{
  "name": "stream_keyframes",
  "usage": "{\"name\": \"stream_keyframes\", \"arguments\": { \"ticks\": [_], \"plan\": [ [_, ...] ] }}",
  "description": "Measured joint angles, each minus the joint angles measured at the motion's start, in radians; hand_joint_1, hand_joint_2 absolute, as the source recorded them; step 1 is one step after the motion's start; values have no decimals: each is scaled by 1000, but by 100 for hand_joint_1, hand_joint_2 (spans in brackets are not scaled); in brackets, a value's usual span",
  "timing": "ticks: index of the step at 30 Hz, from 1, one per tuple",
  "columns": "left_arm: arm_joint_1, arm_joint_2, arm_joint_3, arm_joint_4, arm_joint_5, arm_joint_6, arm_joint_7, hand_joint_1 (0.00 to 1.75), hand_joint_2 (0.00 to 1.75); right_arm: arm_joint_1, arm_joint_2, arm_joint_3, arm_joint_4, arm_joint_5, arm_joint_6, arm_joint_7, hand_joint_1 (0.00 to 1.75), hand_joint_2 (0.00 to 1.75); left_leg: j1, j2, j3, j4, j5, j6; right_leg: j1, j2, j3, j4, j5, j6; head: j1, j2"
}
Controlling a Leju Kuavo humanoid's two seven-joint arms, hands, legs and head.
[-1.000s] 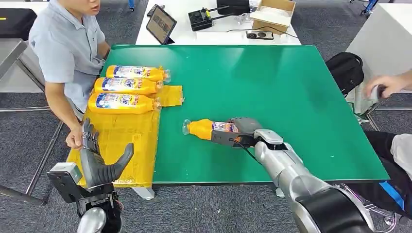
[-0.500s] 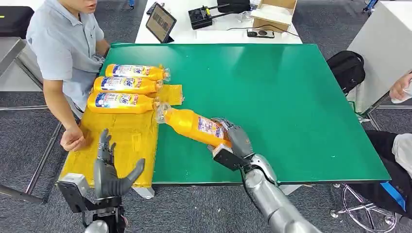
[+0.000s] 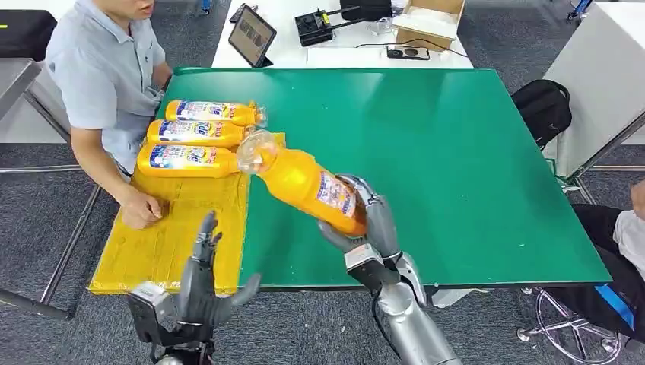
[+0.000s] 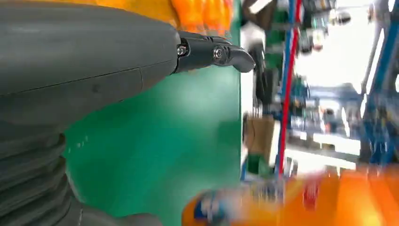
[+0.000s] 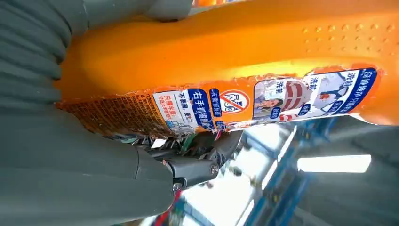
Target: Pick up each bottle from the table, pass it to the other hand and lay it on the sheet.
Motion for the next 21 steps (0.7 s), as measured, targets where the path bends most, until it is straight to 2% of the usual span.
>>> {"name": "stream_keyframes", "arguments": {
  "ticks": [4,9,12,14,21],
  "plan": [
    [-20,6,-33,11,-11,-10,15,0,175,-14,9,65,25,53,39,0,175,175,0,0,0,0,0,0,0,0,0,0,0,0,0,0],
    [-21,6,-34,13,-11,-8,16,0,175,-15,10,68,27,55,39,0,175,175,0,0,0,0,0,0,0,0,0,0,0,0,0,0],
    [-47,-8,-53,43,0,16,31,0,175,-47,43,171,101,78,53,8,175,175,0,0,0,0,0,0,0,0,0,0,0,0,0,0],
    [-50,-8,-55,44,6,16,30,0,175,-59,47,193,128,77,62,12,175,175,0,0,0,0,0,0,0,0,0,0,0,0,0,0],
    [-53,-8,-56,44,15,18,30,0,175,-76,57,217,175,74,63,12,175,175,0,0,0,0,0,0,0,0,0,0,0,0,0,0]
  ]
}}
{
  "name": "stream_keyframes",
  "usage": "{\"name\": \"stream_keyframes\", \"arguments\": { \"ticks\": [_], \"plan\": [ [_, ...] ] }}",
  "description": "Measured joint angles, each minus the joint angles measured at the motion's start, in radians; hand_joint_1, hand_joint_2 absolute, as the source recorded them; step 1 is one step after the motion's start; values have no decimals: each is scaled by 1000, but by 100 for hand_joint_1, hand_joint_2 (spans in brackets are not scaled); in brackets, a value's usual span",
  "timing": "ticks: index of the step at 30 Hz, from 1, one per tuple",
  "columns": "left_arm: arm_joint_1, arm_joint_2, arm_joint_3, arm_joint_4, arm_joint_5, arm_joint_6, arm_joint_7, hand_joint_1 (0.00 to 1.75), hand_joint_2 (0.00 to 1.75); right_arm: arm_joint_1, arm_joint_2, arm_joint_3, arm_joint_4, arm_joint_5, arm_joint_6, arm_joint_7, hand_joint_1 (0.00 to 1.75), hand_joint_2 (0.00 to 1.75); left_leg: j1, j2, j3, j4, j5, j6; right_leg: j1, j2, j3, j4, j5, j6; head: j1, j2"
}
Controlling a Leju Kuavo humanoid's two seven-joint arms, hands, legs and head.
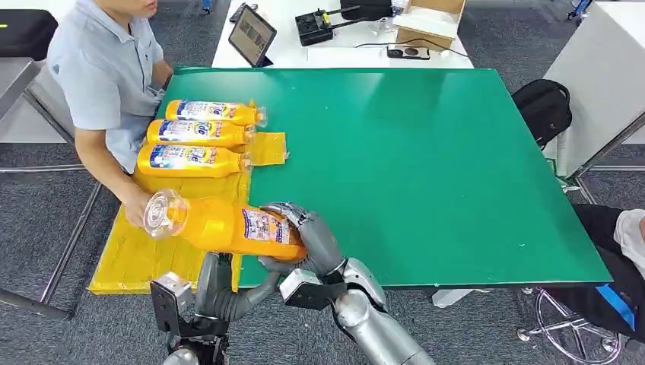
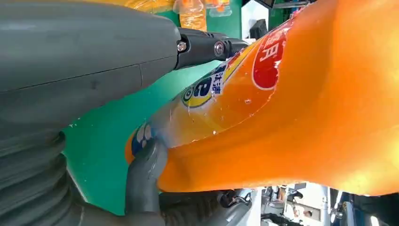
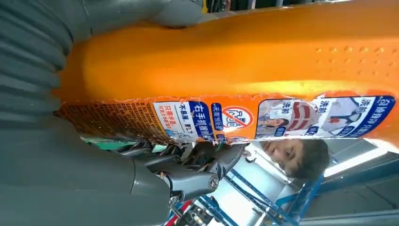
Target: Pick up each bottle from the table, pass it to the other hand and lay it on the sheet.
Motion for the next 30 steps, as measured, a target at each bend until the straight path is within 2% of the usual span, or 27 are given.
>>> {"name": "stream_keyframes", "arguments": {
  "ticks": [12,22,30],
  "plan": [
    [0,3,2,0,103,-34,7,0,175,-37,16,33,79,-5,-7,-25,175,175,0,0,0,0,0,0,0,0,0,0,0,0,0,0],
    [-13,-5,27,-10,312,-165,27,0,175,-38,26,93,130,-27,-7,-44,175,175,0,0,0,0,0,0,0,0,-1,0,0,0,0,0],
    [-21,-6,42,-2,352,-170,49,0,175,-42,33,120,156,-24,-13,-48,175,175,0,2,0,0,0,0,0,1,-1,0,0,0,0,0]
  ]
}}
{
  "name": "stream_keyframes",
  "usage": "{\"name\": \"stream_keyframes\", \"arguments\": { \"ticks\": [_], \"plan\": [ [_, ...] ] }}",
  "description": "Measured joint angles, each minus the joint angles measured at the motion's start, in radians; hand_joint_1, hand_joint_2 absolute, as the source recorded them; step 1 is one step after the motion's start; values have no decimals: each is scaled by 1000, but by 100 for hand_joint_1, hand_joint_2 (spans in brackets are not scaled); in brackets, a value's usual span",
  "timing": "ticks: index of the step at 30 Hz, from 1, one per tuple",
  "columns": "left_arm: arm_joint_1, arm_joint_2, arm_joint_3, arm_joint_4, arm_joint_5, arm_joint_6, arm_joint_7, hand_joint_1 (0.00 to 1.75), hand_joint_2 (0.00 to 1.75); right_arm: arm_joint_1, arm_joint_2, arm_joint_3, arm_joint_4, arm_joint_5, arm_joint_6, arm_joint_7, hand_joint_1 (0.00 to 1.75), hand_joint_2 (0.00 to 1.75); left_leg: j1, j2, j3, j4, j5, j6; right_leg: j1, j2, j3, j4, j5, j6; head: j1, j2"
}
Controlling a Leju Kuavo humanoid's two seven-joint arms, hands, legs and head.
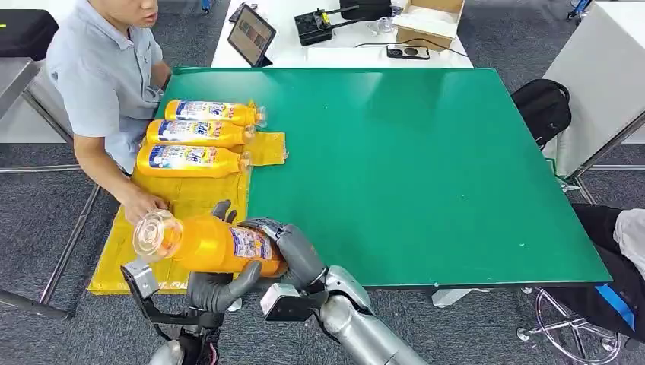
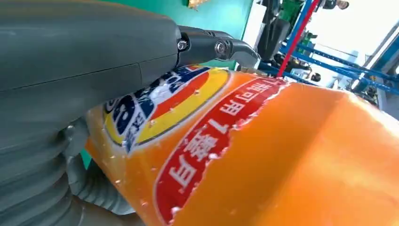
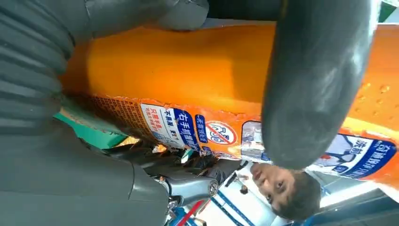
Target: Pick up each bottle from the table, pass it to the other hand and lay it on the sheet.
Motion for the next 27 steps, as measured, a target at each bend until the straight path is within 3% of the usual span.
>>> {"name": "stream_keyframes", "arguments": {
  "ticks": [5,6,7,8,11,12,13,21,22,27],
  "plan": [
    [-1,-3,4,2,11,18,-20,0,175,-1,6,22,10,-20,0,0,175,175,0,1,0,0,0,0,0,0,0,0,0,0,0,0],
    [-2,-4,6,2,11,20,-27,33,175,-2,7,27,13,-26,0,0,175,175,0,1,0,0,0,0,0,0,-1,0,0,0,0,0],
    [-2,-4,6,2,7,22,-34,150,175,-3,7,32,14,-30,0,0,175,175,0,1,0,0,0,0,0,1,-1,0,0,0,0,0],
    [-2,-4,6,2,0,25,-39,175,175,-6,7,35,17,-33,0,0,175,175,0,1,0,0,0,0,0,1,-1,0,0,0,0,0],
    [-2,-4,6,2,-13,26,-50,175,175,-11,7,41,21,-40,1,-1,141,175,0,1,0,0,0,0,0,1,-1,0,0,0,0,0],
    [-2,-4,6,2,-13,26,-52,175,175,-14,7,42,23,-39,2,-1,61,175,0,1,0,0,0,0,0,1,-1,0,0,0,0,0],
    [-2,-4,6,2,-13,26,-54,175,175,-16,7,43,24,-39,2,0,0,175,0,1,0,0,0,0,0,1,-1,0,0,0,0,0],
    [-20,-6,9,2,19,-6,-52,175,175,-16,7,55,39,-18,3,2,0,175,0,1,0,0,0,0,0,1,-1,0,0,0,0,0],
    [-21,-6,9,2,21,-6,-51,175,175,-16,7,56,40,-18,3,2,0,0,0,1,0,0,0,0,0,1,-1,0,0,0,1,0],
    [-22,-6,16,2,29,-34,-51,175,175,-17,7,56,46,-11,-3,3,0,0,0,1,0,0,0,0,0,1,-1,0,0,0,0,0]
  ]
}}
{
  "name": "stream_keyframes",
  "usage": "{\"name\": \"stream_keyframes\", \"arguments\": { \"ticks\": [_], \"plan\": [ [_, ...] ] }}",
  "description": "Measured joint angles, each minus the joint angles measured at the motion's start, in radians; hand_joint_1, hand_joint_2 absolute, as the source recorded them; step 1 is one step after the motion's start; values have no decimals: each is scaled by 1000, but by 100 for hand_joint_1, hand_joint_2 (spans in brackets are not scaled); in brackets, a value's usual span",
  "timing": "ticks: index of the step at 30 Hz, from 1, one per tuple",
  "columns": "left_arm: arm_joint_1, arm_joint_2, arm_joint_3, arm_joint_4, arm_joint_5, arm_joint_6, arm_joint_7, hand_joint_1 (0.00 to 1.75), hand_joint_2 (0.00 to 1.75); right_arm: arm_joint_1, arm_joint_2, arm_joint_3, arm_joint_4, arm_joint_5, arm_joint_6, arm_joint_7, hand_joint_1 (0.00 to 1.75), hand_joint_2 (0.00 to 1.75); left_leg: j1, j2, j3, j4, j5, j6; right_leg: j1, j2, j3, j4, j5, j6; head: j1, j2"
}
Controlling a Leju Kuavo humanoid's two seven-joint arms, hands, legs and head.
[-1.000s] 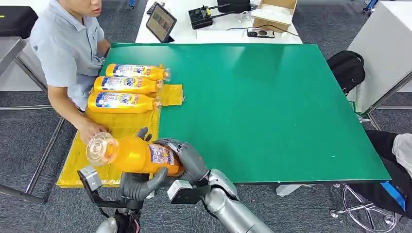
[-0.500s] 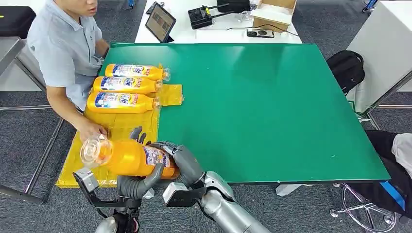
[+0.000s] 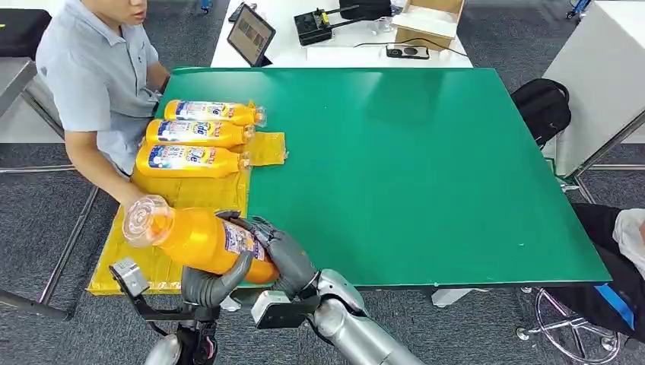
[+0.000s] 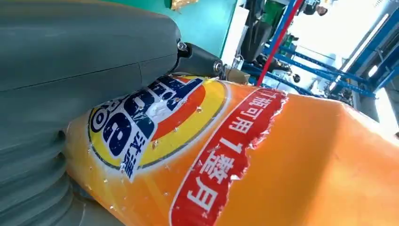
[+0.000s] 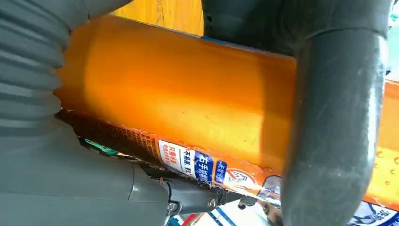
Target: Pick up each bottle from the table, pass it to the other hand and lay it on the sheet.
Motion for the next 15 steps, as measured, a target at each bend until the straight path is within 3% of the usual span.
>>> {"name": "stream_keyframes", "arguments": {
  "ticks": [9,15],
  "plan": [
    [-2,8,13,0,-11,-55,-24,175,175,4,0,0,-11,17,-33,-4,0,0,0,0,0,0,0,0,0,0,0,0,0,0,0,0],
    [-51,10,26,37,-147,56,-11,175,175,22,-29,40,-74,32,-140,-5,0,0,0,0,0,0,0,0,0,0,0,0,0,0,0,0]
  ]
}}
